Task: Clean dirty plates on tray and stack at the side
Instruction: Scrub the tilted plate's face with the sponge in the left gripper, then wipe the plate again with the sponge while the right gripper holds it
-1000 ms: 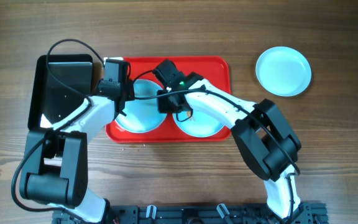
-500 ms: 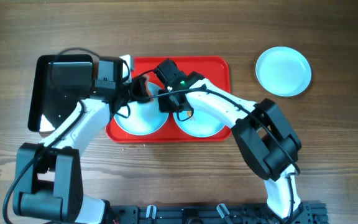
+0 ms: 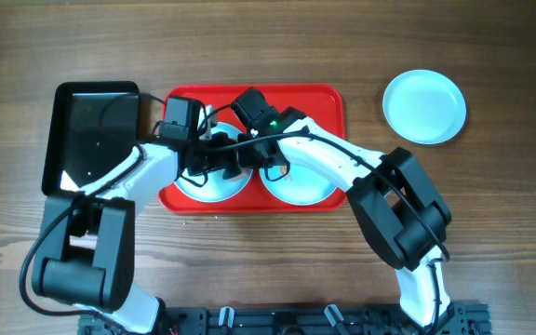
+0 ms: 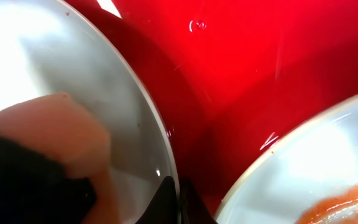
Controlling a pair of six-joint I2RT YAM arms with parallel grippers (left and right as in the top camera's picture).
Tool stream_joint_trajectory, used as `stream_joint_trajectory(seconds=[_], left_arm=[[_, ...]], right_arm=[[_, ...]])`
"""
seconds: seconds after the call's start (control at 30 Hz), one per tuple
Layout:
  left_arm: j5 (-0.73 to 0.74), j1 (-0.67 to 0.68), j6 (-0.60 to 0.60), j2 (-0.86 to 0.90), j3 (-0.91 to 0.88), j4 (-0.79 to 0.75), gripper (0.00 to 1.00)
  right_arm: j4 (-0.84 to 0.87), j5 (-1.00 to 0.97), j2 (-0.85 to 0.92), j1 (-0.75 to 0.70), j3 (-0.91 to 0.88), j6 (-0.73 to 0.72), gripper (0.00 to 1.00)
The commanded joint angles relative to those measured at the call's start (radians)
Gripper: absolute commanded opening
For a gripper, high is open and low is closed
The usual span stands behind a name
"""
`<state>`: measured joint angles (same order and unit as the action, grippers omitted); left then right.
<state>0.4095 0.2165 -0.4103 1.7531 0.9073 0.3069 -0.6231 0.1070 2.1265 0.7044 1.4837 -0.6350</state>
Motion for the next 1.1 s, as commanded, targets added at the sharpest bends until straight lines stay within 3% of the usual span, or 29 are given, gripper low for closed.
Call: stream_joint_trajectory(seconds=[0.0, 0.2, 0.6, 0.73, 0.87, 1.0, 1.07], left_arm=[[-0.149, 0.006, -0.015, 0.02, 0.0, 0.006, 0.04], [-0.508, -0.013, 0.052, 0.02, 0.0, 0.096, 0.04], [-0.885, -0.057, 0.175, 0.02, 0.012, 0.117, 0.04], [-0.84, -0.055, 0.167, 0.016, 0.064, 0.177, 0.04], [-0.609, -0.041, 0.167, -0.036, 0.137, 0.264, 0.04], [-0.277, -0.018, 0.167, -0.11, 0.147, 0.234, 0.04], [-0.206, -0.006, 0.167, -0.107, 0.146, 0.224, 0.04]], right_arm=[[-0.008, -0.035, 0.026, -0.001, -0.005, 0.006, 0.04], [-0.017, -0.036, 0.026, -0.001, -0.005, 0.006, 0.04], [-0.017, -0.036, 0.026, -0.001, -0.005, 0.006, 0.04], [-0.018, -0.037, 0.026, -0.001, -0.005, 0.007, 0.04], [-0.015, -0.04, 0.026, -0.001, -0.005, 0.006, 0.04], [-0.014, -0.04, 0.026, -0.001, -0.005, 0.006, 0.04], [-0.014, -0.04, 0.026, -0.001, -0.005, 0.006, 0.04]])
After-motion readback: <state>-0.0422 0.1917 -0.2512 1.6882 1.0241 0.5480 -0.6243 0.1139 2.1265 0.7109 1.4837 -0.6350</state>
